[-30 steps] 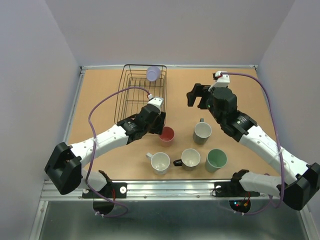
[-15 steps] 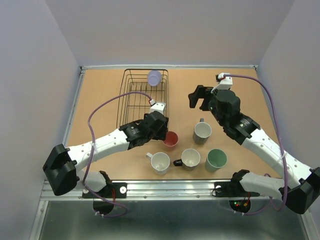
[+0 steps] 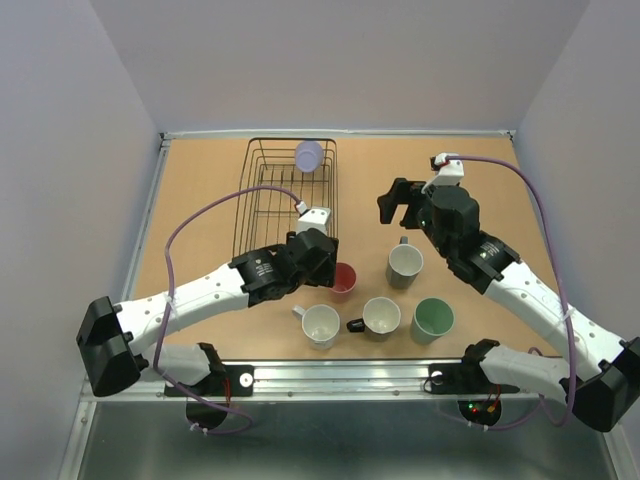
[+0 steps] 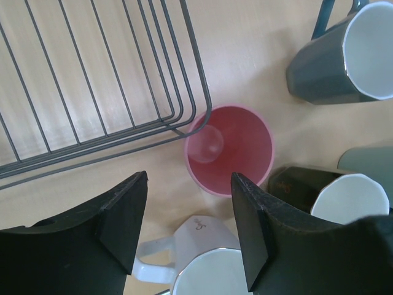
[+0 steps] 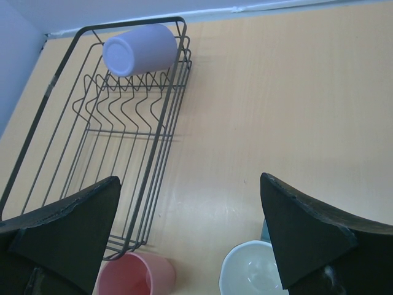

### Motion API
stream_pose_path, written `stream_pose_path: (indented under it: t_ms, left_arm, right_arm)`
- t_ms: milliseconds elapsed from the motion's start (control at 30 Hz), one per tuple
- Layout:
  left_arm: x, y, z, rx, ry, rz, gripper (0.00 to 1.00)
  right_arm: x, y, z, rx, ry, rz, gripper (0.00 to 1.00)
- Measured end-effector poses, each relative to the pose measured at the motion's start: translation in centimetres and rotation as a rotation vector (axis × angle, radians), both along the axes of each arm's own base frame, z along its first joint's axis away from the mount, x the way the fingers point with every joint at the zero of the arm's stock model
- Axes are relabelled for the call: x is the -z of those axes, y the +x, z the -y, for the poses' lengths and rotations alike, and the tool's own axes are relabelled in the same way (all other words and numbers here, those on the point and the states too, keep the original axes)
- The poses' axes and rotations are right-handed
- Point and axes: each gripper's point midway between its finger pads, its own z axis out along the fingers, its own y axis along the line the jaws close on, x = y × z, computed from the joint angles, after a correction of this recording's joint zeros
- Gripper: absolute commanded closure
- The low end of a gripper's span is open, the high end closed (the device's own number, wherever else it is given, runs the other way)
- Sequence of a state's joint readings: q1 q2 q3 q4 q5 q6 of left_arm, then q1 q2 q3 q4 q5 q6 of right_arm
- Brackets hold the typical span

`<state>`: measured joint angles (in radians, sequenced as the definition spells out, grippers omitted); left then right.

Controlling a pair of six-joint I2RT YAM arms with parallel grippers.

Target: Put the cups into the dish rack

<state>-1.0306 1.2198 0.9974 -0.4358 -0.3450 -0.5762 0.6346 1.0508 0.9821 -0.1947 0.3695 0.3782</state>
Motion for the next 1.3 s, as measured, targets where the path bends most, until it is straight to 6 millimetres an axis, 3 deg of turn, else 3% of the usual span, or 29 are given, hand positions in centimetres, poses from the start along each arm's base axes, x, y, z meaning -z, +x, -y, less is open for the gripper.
stream_pose_path:
  t_ms: [267,567,633,767,833,900,1000,1300]
  left_arm:
    - [2.9,-1.0,1.3,0.003,0.057,-0.057,0.35]
    - [5.8,-0.5,1.2,-0.048,0.132,-0.087,0.41]
    - [6.3,-0.5,1.2,-0.054,0.146,-0.091,0.45]
    - [7.2,-0.2,1.5,-0.060,0.159,-0.094,0.62]
    - [7.4,-0.1,1.7,-0.060,0.156,-0.093,0.72]
    - [7.4,0.0,1.8,-0.061,0.153,-0.091,0.88]
    - [7.4,0.1,2.0,-0.058,0.150,-0.088,1.00]
    - [7.0,-0.3,2.2,-0.038,0.138,-0.096,1.00]
  right_arm:
    - [0.0,-0.2,0.1,0.002,0.008,0.000,0.00]
    - [0.5,-0.7,0.5,0.003,-0.005,-0.016,0.00]
    - [0.5,-0.8,0.6,0.004,-0.005,-0.015,0.00]
    - [0.8,-0.8,0.7,0.008,-0.011,-0.022,0.00]
    - [1.3,-0.8,0.8,0.010,-0.019,-0.032,0.00]
    - [1.6,-0.9,0.8,0.010,-0.026,-0.041,0.00]
    - [1.6,-0.9,0.8,0.011,-0.026,-0.041,0.00]
    - [1.8,-1.0,0.9,0.013,-0.026,-0.048,0.00]
